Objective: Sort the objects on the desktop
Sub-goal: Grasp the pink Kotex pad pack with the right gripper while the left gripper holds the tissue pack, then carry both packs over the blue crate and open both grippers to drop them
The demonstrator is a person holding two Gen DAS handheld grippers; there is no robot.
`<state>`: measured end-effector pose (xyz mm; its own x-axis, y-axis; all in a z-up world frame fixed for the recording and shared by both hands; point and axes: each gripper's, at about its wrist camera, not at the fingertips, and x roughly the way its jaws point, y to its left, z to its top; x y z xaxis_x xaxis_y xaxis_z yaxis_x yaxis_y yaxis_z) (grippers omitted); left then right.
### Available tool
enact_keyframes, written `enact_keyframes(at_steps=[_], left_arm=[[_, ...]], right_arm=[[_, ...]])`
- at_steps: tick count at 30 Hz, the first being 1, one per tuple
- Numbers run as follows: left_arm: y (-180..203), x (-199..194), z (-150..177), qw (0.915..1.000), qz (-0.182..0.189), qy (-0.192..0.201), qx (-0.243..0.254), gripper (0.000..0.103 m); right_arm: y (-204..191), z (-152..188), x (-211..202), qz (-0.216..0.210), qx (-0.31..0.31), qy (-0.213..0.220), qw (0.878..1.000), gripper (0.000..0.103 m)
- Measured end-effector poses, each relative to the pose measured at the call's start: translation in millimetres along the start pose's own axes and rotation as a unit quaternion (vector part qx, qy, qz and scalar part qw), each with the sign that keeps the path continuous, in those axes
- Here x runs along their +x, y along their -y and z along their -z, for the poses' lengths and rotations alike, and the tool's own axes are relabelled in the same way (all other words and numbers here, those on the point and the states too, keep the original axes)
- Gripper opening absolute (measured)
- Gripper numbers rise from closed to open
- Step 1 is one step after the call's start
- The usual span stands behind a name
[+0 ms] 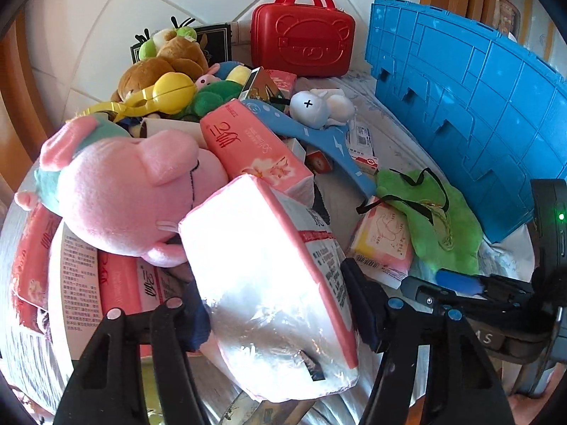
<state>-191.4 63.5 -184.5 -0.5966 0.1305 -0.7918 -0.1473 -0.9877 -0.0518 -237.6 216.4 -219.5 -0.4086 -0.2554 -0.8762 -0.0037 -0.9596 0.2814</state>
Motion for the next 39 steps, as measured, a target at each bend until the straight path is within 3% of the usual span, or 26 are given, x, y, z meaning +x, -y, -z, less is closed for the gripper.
enact_keyframes(at_steps=[1, 9, 11, 13, 20, 27, 29, 32, 34, 35, 39], left_arm=[[-0.1, 0.9, 0.3, 1.0, -0.002, -0.001, 0.004, 0.064], [-12.2, 26.3, -5.8, 0.9995, 0.02, -0.011, -0.02, 0.064], [-9.1, 32.2, -5.8, 0.9996, 0.019, -0.012, -0.016, 0.064], [-5.2, 37.7, -4.6, 0.9997, 0.016, -0.017, -0.011, 0.064], [-3.7, 37.6, -2.7, 0.9994, 0.025, -0.023, -0.008, 0.063], [3.5, 17.6, 7.2, 0.9997, 0.017, -0.013, 0.012, 0.063], [5.4, 17.7, 9.9, 0.9996, 0.018, -0.015, 0.015, 0.063], [10.1, 17.2, 12.4, 0.9996, 0.017, -0.018, 0.016, 0.063], [13.5, 12.0, 13.1, 0.9996, 0.014, -0.014, 0.019, 0.063], [14.4, 7.9, 12.6, 0.9996, 0.013, -0.011, 0.021, 0.063], [13.6, -16.7, 5.9, 0.9995, 0.001, 0.017, 0.028, 0.063]], right_arm=[[-2.5, 3.3, -0.5, 0.002, 0.008, 0.004, 1.0, 0.101], [-9.1, -17.0, 40.8, 0.01, 0.085, 0.037, 0.996, 0.102], [-8.2, -28.5, 55.9, 0.028, 0.102, 0.046, 0.993, 0.103], [-10.8, -36.2, 71.4, 0.052, 0.084, 0.028, 0.995, 0.103], [1.9, 0.1, 40.3, 0.041, 0.014, -0.01, 0.999, 0.065], [5.6, 36.8, 15.5, 0.059, -0.027, -0.045, 0.997, 0.065], [7.9, 43.0, 12.4, 0.046, -0.025, -0.042, 0.998, 0.071], [7.2, 43.7, 19.2, 0.057, -0.035, -0.032, 0.997, 0.088], [3.1, 42.7, 29.1, 0.055, -0.037, -0.037, 0.997, 0.086], [1.4, 42.7, 29.5, 0.068, -0.043, -0.037, 0.996, 0.069], [-7.9, 46.2, 0.9, 0.078, -0.058, -0.009, 0.995, 0.068]])
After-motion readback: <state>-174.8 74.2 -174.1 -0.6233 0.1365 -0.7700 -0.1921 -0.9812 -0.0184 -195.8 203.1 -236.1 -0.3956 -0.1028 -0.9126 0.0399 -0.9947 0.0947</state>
